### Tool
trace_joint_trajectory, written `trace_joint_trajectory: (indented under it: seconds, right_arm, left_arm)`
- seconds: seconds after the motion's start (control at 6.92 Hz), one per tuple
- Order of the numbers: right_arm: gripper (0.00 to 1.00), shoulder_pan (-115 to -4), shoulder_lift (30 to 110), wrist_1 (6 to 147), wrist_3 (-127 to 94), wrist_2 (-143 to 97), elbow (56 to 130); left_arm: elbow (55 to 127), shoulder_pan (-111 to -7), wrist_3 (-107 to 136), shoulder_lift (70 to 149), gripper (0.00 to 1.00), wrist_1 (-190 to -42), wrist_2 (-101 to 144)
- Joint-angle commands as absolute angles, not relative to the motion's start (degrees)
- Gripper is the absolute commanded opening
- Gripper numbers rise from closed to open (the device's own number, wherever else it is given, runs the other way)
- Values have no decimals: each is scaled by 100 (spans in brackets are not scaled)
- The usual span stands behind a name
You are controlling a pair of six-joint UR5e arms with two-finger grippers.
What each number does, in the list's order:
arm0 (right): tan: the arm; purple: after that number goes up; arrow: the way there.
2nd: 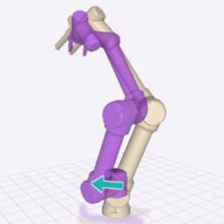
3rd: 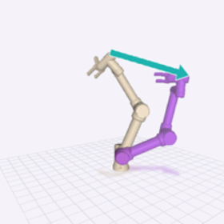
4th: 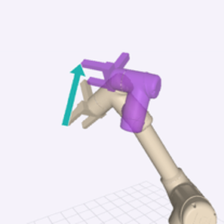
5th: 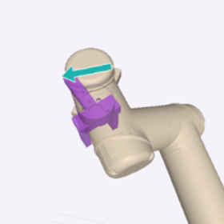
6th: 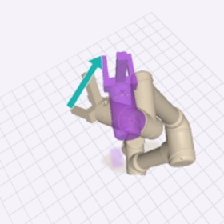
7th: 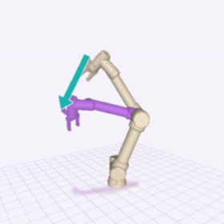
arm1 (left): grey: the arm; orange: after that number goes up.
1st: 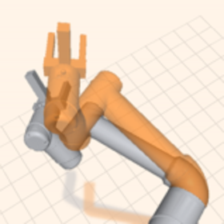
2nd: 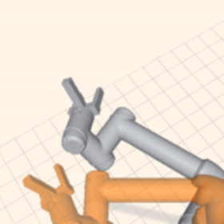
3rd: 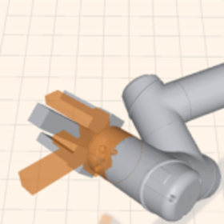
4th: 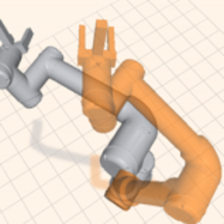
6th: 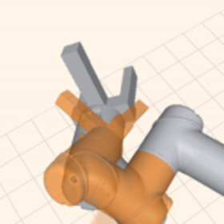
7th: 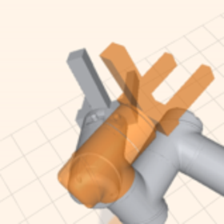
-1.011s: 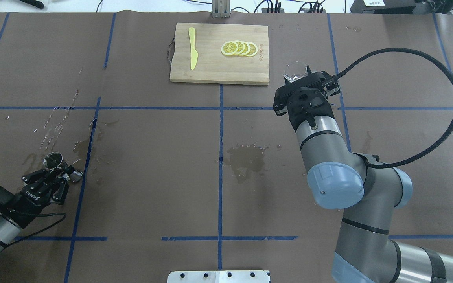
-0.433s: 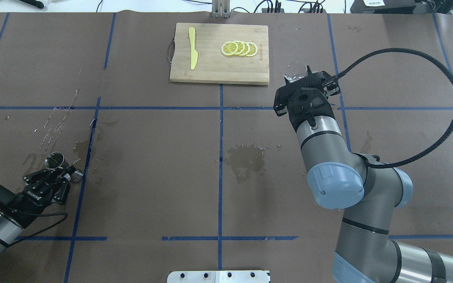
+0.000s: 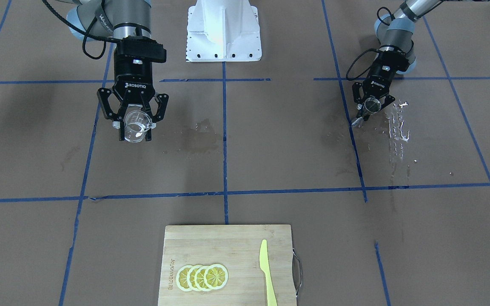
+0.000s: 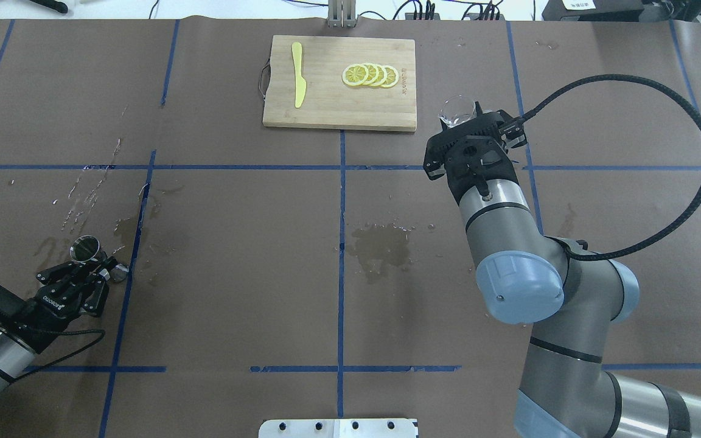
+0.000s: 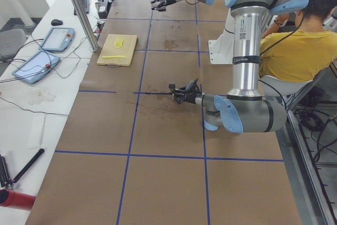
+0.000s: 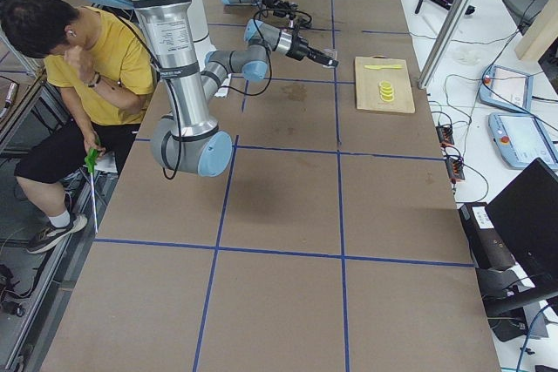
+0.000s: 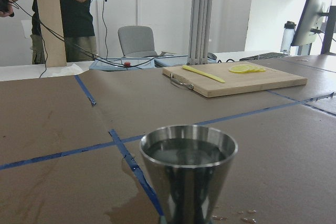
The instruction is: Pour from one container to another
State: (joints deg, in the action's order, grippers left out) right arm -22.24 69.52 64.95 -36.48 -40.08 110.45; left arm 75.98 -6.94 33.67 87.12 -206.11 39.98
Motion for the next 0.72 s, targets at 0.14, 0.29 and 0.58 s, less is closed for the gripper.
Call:
trace_joint_trajectory:
  seconds: [0.14,0.29,0.58]
  right_arm:
    - [0,-2224,6952,6495,-3647,-4008,11048]
    - [0,-2224,6952,6495,-3647,-4008,11048]
    - [0,-2224,6952,6495,-3647,-4008,11057]
  left_arm:
    - [7594,-694,3366,8692,32,-20610,3999]
    - [7594,-694,3366,8692,35,-20610,3999]
    - [7603,-694,3366,8692,51,-20610,3999]
